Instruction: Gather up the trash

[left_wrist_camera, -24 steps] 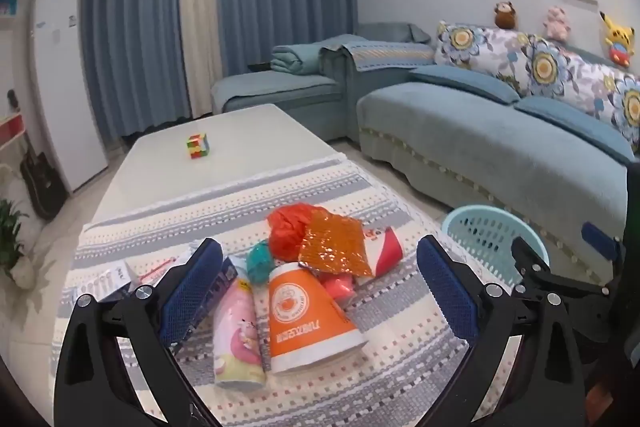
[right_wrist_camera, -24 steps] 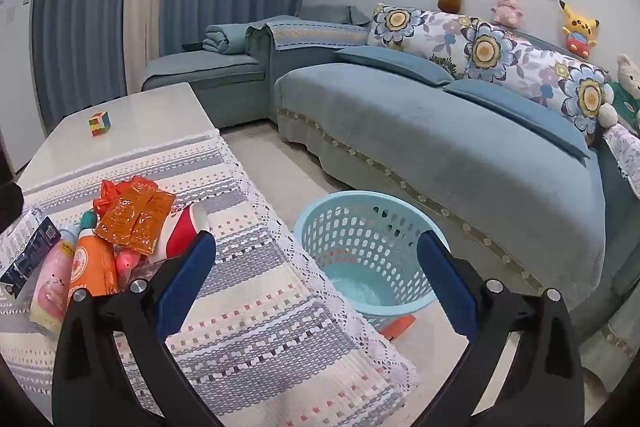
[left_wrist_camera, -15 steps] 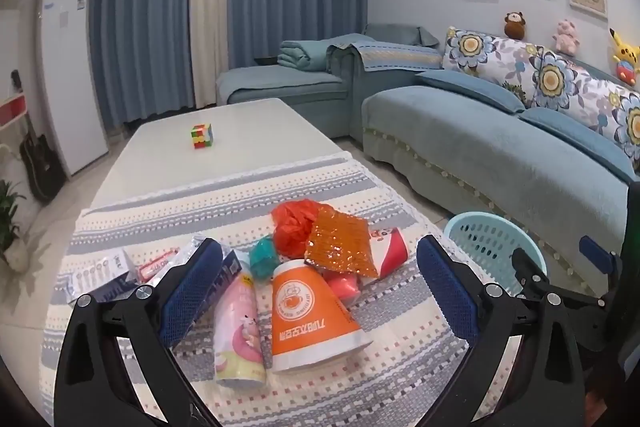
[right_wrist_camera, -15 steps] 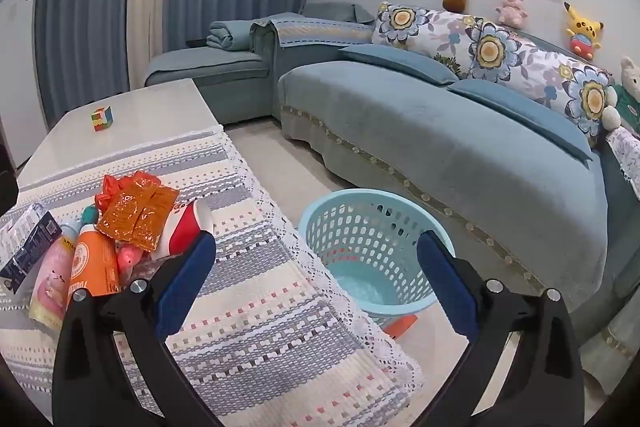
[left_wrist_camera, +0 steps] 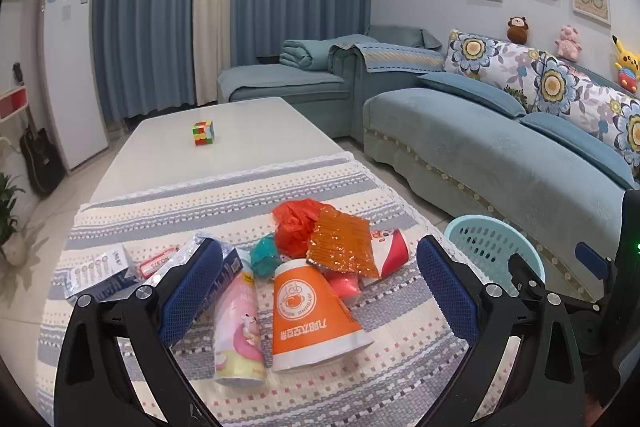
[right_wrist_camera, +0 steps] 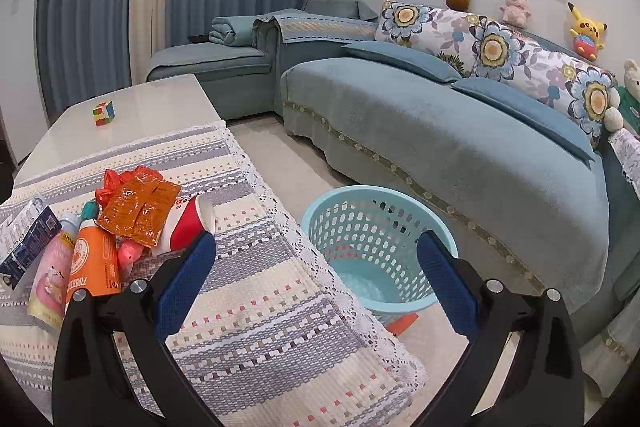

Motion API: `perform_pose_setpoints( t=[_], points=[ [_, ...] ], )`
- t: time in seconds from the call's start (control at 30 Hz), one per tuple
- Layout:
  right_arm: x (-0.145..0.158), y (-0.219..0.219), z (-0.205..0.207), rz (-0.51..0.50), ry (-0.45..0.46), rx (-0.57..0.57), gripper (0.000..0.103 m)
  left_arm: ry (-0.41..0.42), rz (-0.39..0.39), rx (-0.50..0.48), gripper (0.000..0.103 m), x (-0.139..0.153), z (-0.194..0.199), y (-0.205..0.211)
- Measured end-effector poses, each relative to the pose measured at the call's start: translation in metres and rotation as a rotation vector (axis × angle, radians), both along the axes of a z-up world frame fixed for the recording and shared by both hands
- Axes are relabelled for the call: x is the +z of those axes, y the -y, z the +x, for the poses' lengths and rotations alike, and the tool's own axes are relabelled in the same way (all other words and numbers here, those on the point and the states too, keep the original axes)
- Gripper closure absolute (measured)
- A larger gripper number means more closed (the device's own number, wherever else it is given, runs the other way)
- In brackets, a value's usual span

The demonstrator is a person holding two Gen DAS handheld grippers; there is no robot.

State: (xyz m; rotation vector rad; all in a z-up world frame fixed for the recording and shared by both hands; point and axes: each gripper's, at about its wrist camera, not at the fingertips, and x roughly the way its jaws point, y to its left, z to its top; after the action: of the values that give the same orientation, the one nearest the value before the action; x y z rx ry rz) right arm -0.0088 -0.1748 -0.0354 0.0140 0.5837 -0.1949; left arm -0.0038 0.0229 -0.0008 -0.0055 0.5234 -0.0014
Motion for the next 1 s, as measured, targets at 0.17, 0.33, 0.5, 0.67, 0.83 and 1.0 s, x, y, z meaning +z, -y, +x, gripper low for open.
perform_pose_setpoints(
  t=[0.17,0.33,0.5,0.67,0.83,1.0],
  points=[
    [-0.0029,-0.0026,0.0003,-0.002,-0.003,0.003,0.008,-0.004,-0.003,-0.003,0.008,0.0018,0.0025,-0.0026],
    [-0.0039,-0.0026,0.0017,0.001,-0.006,0.005,0.008,-0.004,-0.007,-0.003,0.008,0.0027,0.0019,-0.0025],
    [-0.0043,-0.0026,0.0023,0.003,-0.008,0.005,0.008,-0.005,-0.008,-0.003,0.008,0.0031,0.0029,-0.0041],
    [-0.0066,-0.0035,0.0044,0.006,-0.013,0.006,0.008,-0.006,-0.013,-0.001,0.008,0.0045,0.0017,-0.0029],
    [-0.0081,-0.0031,0.0046,0.006,-0.014,0.007,0.008,-0.003,-0.013,-0.001,0.008,0.0037,0.0029,-0.0051],
    [-0.0077,-0.0032,0.0046,0.003,-0.014,0.006,0.008,0.0,-0.016,0.003,0.008,0.0053,0.0022,-0.004]
  ],
)
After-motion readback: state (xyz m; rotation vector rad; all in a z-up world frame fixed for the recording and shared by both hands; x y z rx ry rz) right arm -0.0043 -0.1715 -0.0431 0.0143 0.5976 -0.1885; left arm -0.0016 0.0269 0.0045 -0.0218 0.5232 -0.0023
